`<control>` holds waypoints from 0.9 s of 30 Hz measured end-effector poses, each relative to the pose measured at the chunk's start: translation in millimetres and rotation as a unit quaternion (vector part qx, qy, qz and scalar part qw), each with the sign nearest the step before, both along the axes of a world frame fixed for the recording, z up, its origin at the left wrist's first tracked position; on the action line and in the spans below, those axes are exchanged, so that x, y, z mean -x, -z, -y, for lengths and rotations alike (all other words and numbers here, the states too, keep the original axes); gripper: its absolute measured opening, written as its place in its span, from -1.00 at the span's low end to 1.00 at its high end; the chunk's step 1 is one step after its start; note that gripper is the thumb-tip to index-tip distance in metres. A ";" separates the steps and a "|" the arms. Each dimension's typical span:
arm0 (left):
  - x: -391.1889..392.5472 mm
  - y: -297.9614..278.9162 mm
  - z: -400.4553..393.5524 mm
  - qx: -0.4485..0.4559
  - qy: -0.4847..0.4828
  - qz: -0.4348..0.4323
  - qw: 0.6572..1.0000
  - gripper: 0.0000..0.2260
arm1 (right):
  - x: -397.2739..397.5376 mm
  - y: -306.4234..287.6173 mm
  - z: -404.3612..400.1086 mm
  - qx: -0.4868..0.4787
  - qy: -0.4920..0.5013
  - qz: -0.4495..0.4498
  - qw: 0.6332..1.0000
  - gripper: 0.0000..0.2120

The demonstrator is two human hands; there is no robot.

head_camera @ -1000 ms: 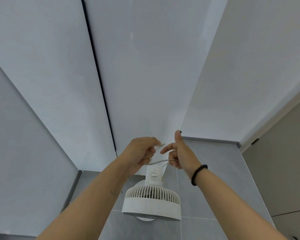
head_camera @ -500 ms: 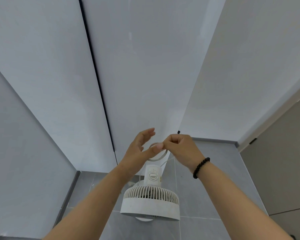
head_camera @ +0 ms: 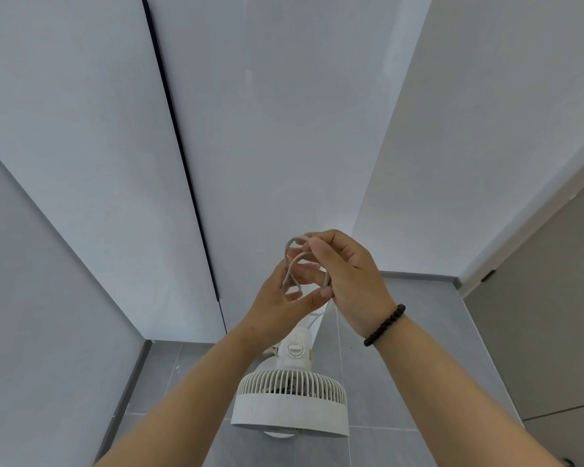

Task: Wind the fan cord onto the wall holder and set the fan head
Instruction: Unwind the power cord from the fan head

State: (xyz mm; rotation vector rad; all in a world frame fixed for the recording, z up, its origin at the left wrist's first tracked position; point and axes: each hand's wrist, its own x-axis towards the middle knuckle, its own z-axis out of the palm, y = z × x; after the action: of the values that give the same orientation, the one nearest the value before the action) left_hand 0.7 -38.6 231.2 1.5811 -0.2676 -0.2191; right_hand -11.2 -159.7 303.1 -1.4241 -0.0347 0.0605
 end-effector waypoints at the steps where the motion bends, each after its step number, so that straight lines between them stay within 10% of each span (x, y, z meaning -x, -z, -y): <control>1: -2.1 0.5 -1.0 -0.008 0.004 0.005 1.000 -0.49 | 0.8 -1.1 -0.4 -0.026 -0.004 0.006 1.000 -0.83; 6: -0.5 -2.4 0.5 0.022 0.061 -0.023 0.998 -0.70 | 2.6 -10.1 -1.1 -0.090 -0.036 0.033 0.995 -0.78; 12: 0.0 0.8 6.9 0.034 0.076 -0.011 0.996 -0.42 | -0.5 -14.0 -0.4 -0.076 -0.057 -0.018 0.995 -0.80; 16: 1.5 0.8 8.0 0.026 0.084 0.011 0.996 -0.81 | 2.6 -19.3 -3.0 -0.076 -0.062 -0.037 0.994 -0.75; 21: 2.5 26.7 -13.6 -0.063 0.073 -0.050 0.994 -0.62 | -2.5 -38.9 13.9 -0.150 0.004 -0.016 0.989 -0.73; 27: -4.5 21.4 -36.0 0.014 -0.098 -0.111 0.989 -0.64 | -0.6 -23.6 33.1 0.179 0.041 0.014 0.983 -0.73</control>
State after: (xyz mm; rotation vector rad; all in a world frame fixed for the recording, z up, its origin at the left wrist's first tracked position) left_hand 5.2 -2.6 209.7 1.5287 0.0580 -0.2340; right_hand -10.6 -192.9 326.6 -1.7848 0.0127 -0.0225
